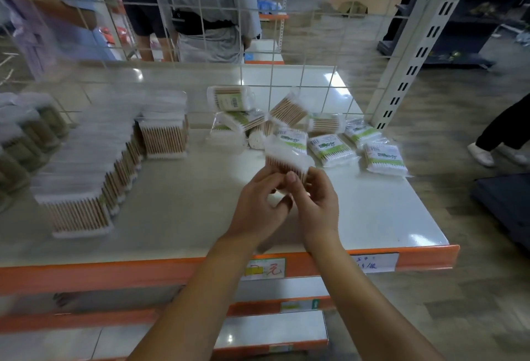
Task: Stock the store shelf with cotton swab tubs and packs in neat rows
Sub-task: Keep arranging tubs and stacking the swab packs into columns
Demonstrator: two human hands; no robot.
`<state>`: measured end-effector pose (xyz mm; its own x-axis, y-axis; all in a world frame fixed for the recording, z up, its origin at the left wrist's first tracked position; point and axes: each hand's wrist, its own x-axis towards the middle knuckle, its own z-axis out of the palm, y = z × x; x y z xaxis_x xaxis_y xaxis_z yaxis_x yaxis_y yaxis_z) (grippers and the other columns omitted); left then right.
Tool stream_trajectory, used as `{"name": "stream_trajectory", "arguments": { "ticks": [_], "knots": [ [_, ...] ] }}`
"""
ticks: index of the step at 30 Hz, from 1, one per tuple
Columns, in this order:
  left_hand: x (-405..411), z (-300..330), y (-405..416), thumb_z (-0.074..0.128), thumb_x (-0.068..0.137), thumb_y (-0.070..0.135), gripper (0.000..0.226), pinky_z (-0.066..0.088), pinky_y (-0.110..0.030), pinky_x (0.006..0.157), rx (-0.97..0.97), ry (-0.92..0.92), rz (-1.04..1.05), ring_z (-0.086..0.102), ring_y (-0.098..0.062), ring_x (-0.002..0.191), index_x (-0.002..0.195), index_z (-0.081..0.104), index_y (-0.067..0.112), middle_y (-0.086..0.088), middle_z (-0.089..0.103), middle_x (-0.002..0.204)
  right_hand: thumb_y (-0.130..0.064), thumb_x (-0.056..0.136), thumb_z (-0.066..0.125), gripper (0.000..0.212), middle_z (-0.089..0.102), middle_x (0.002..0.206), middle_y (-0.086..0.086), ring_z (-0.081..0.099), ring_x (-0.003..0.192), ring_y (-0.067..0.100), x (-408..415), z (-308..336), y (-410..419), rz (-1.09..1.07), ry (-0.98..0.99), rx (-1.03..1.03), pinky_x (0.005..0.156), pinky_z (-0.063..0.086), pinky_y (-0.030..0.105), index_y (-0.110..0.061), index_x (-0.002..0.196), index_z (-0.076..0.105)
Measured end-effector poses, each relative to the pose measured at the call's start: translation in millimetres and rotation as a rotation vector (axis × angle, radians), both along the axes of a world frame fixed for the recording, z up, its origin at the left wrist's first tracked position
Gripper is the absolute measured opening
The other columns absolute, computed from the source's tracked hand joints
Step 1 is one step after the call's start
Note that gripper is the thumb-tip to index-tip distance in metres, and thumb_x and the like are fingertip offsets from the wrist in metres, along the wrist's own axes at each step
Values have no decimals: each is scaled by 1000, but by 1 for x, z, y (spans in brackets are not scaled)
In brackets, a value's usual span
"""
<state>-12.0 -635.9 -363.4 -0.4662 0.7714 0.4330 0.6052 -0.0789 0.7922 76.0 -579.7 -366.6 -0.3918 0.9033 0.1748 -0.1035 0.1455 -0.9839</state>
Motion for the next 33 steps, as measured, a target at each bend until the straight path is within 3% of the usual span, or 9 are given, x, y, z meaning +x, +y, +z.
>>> {"name": "stream_trajectory", "arguments": {
  "ticks": [5, 7, 10, 14, 18, 21, 25, 29, 33],
  "knots": [
    [-2, 1, -3, 57, 73, 14, 15, 46, -22, 69, -64, 75, -14, 57, -9, 80, 81, 68, 9, 3, 63, 88, -22, 85, 66, 13, 58, 78, 5, 57, 74, 18, 2, -4, 3, -28, -11, -5, 67, 46, 37, -17, 82, 55],
    [-10, 3, -8, 57, 77, 17, 15, 42, -17, 70, -120, 58, -15, 56, -9, 82, 85, 69, 11, 4, 63, 88, -28, 82, 64, 12, 59, 79, 3, 57, 77, 18, 1, -5, 3, -44, -12, -10, 71, 45, 41, -20, 82, 55],
    [-38, 9, -25, 53, 80, 23, 23, 39, -17, 74, -169, 190, -8, 57, -14, 87, 90, 69, 10, 1, 64, 89, -35, 78, 60, 9, 59, 78, -2, 57, 77, 15, -2, -6, 2, -17, 21, -25, 71, 43, 40, -28, 79, 55],
    [-83, 29, -59, 43, 82, 28, 28, 36, -19, 72, -141, 365, 73, 55, -16, 81, 85, 66, 11, -2, 63, 84, -27, 79, 56, 12, 64, 85, -3, 61, 86, 18, -15, -3, -6, 78, 60, -32, 78, 47, 41, -20, 90, 56],
    [-119, 49, -95, 43, 82, 30, 30, 34, -19, 69, -148, 484, 219, 50, -11, 84, 86, 67, 11, -2, 65, 86, -25, 80, 55, 13, 55, 66, -12, 51, 71, 13, -48, 6, -17, 115, 11, 8, 67, 41, 37, -16, 74, 48],
    [-140, 57, -125, 42, 82, 30, 33, 37, -24, 68, -171, 562, 320, 49, -14, 82, 87, 68, 11, -2, 65, 84, -11, 86, 62, 26, 49, 62, -13, 46, 62, 3, -84, 11, -31, 134, -33, 56, 59, 38, 23, -19, 67, 46],
    [-168, 56, -162, 43, 84, 21, 30, 36, -28, 67, -133, 640, 428, 57, -29, 71, 76, 67, 6, -9, 64, 77, -12, 87, 62, 15, 52, 74, -9, 49, 67, 6, -134, 13, -45, 45, -174, 179, 59, 42, 20, -19, 75, 56],
    [-189, 44, -188, 46, 84, 23, 31, 39, -32, 75, -84, 687, 411, 51, -24, 86, 85, 70, 3, -12, 65, 87, -16, 91, 57, 10, 47, 70, -13, 45, 64, -1, -178, 14, -45, 26, -316, 296, 54, 36, 4, -8, 87, 62],
    [-202, 26, -197, 50, 79, 31, 36, 36, -28, 80, -167, 725, 327, 46, -20, 93, 88, 72, 5, -13, 67, 91, -16, 93, 53, 16, 58, 84, 2, 52, 73, 13, -201, 3, -42, -17, -429, 323, 59, 35, 13, -5, 94, 64]
  ]
}}
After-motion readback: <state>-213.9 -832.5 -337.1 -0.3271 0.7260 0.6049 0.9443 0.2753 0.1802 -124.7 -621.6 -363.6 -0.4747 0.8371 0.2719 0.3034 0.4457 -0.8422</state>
